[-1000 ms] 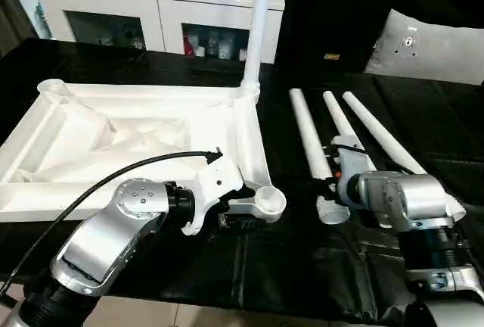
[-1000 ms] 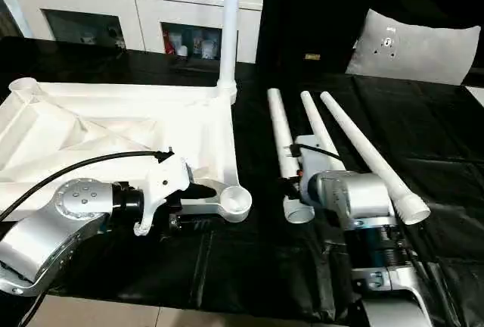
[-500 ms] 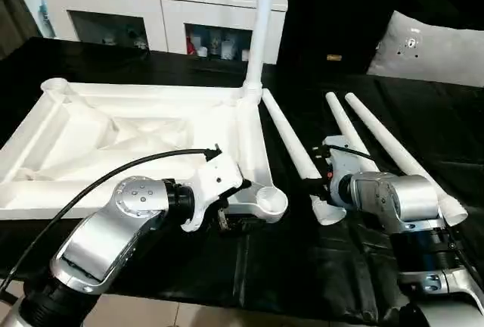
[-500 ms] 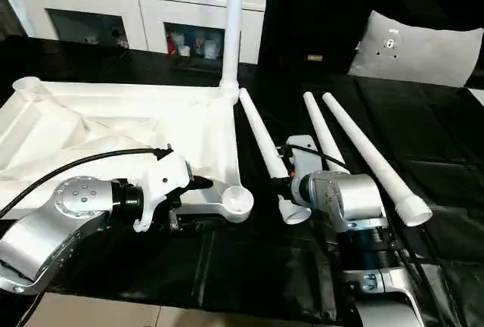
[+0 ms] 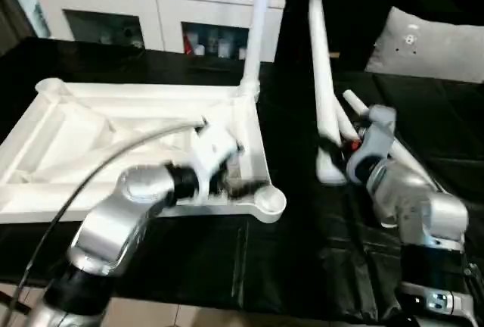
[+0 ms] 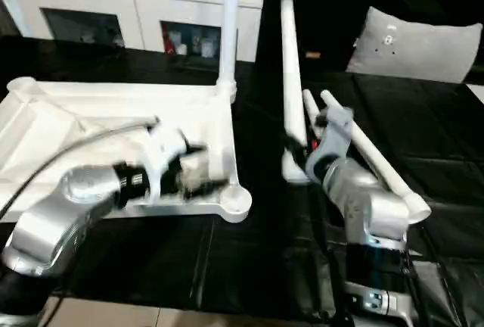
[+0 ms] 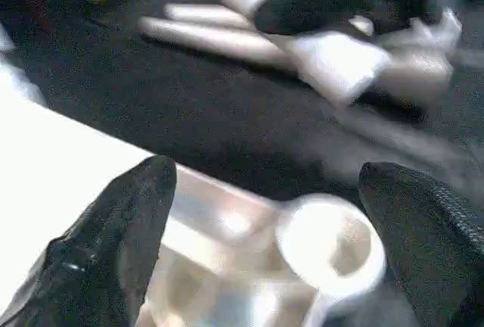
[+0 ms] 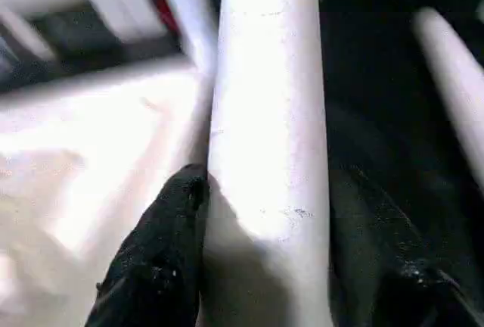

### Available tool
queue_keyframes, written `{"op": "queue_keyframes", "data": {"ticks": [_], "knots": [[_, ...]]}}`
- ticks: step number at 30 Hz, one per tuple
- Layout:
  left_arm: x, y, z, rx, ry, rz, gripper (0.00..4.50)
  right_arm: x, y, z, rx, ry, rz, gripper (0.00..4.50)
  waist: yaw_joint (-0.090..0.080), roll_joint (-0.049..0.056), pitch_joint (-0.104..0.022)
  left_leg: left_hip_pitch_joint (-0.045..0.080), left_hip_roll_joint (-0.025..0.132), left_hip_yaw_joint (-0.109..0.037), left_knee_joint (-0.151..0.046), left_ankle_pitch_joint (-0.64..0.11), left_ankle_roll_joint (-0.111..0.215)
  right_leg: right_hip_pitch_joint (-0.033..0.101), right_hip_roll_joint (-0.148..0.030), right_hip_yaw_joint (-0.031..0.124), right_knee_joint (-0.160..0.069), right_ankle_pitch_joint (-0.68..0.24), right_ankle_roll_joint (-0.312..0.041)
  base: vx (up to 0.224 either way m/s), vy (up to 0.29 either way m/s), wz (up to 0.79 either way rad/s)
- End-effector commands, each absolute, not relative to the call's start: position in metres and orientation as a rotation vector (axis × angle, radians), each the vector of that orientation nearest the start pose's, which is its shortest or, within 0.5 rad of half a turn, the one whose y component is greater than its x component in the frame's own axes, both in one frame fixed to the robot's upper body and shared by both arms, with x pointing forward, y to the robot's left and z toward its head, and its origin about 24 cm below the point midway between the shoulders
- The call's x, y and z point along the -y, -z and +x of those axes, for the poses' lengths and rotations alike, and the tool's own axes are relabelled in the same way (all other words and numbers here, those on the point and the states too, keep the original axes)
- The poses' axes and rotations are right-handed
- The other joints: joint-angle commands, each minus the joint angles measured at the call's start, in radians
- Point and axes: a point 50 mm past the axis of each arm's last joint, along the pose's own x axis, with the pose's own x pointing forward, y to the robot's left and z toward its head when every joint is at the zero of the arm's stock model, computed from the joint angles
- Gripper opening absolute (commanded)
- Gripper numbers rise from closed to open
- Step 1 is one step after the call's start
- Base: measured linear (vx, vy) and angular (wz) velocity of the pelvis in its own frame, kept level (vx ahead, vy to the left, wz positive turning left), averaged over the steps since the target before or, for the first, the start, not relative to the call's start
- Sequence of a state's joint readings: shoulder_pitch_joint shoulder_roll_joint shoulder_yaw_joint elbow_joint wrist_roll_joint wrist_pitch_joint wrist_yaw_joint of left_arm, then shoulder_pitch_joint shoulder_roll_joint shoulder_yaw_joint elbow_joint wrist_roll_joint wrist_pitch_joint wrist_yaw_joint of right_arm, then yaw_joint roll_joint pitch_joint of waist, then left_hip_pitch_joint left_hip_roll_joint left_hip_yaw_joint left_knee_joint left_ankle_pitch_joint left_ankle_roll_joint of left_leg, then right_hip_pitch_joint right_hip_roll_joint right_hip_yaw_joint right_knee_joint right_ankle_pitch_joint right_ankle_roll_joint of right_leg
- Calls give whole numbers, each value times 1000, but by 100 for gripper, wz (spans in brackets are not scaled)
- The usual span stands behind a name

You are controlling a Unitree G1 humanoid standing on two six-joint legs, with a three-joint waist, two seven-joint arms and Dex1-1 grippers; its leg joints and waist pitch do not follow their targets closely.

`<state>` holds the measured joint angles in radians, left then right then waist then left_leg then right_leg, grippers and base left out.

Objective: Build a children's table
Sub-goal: Pick table leg

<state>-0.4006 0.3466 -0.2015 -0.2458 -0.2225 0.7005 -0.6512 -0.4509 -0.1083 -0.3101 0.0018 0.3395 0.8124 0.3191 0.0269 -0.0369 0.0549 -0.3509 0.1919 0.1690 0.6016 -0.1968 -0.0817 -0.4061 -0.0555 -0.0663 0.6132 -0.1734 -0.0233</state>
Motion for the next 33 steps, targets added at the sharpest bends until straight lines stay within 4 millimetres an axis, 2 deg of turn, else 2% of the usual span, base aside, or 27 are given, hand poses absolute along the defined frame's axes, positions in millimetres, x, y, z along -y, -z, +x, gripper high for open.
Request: {"op": "queue_keyframes", "data": {"ticks": [1,3,4,6,7,9,12,14,16,20,23,26,33], "knots": [[-106,-133,290,-189,878,125,450,173,-125,317,-135,-388,432,191,-1,21,-65,0,22,-5,-65,-170,-7,53,-60,47,-81,-280,-123,0,0,0],[-104,-144,296,-143,865,35,450,166,-135,313,-51,-493,498,191,-1,15,-66,-2,19,-2,-62,-173,4,56,-58,47,-85,-280,-130,0,0,0],[-103,-149,299,-119,852,-18,450,162,-138,310,-17,-550,521,191,4,22,-67,-3,23,-7,-64,-159,8,58,-61,47,-83,-266,-134,0,0,0],[-101,-158,303,-88,838,-106,450,156,-142,305,13,-645,547,191,3,18,-65,-3,21,-3,-63,-165,15,59,-59,46,-86,-268,-140,0,0,0],[-100,-167,308,-65,824,-206,450,150,-145,299,28,-738,571,191,7,18,-66,-3,22,-4,-62,-161,21,60,-60,45,-86,-261,-145,0,0,0],[-99,-171,310,-58,818,-244,450,148,-145,297,31,-769,579,191,10,16,-66,-5,23,-6,-62,-154,26,61,-62,43,-87,-270,-147,0,0,0],[-100,-189,313,-5,824,-430,450,141,-145,290,25,-864,599,191,13,17,-65,-5,19,-5,-59,-154,26,61,-64,42,-94,-295,-148,0,0,0],[-98,-196,313,13,844,-506,450,137,-146,285,20,-920,613,191,15,8,-66,-7,19,-5,-59,-147,33,63,-63,40,-92,-305,-145,0,0,0],[-92,-203,310,12,902,-581,450,133,-145,279,11,-984,627,191,16,9,-65,-9,20,-6,-60,-139,39,62,-64,39,-95,-324,-131,0,0,0],[-88,-203,306,-15,947,-598,450,130,-144,275,1,-1022,632,191,19,5,-63,-10,21,-6,-61,-133,40,57,-64,38,-101,-370,-101,0,0,0],[-85,-198,303,-61,953,-584,450,128,-143,273,-2,-1039,636,191,20,6,-61,-10,19,-6,-61,-139,36,54,-65,38,-107,-411,-74,0,0,0],[-85,-193,304,-96,933,-563,450,127,-142,271,-6,-1047,626,191,21,8,-62,-9,21,-8,-63,-138,31,52,-63,37,-106,-412,-60,0,0,0],[-81,-196,300,-96,946,-599,450,121,-133,272,-35,-1007,452,191,24,6,-63,-13,21,-7,-62,-126,25,55,-65,38,-104,-382,-67,0,0,0]]}}
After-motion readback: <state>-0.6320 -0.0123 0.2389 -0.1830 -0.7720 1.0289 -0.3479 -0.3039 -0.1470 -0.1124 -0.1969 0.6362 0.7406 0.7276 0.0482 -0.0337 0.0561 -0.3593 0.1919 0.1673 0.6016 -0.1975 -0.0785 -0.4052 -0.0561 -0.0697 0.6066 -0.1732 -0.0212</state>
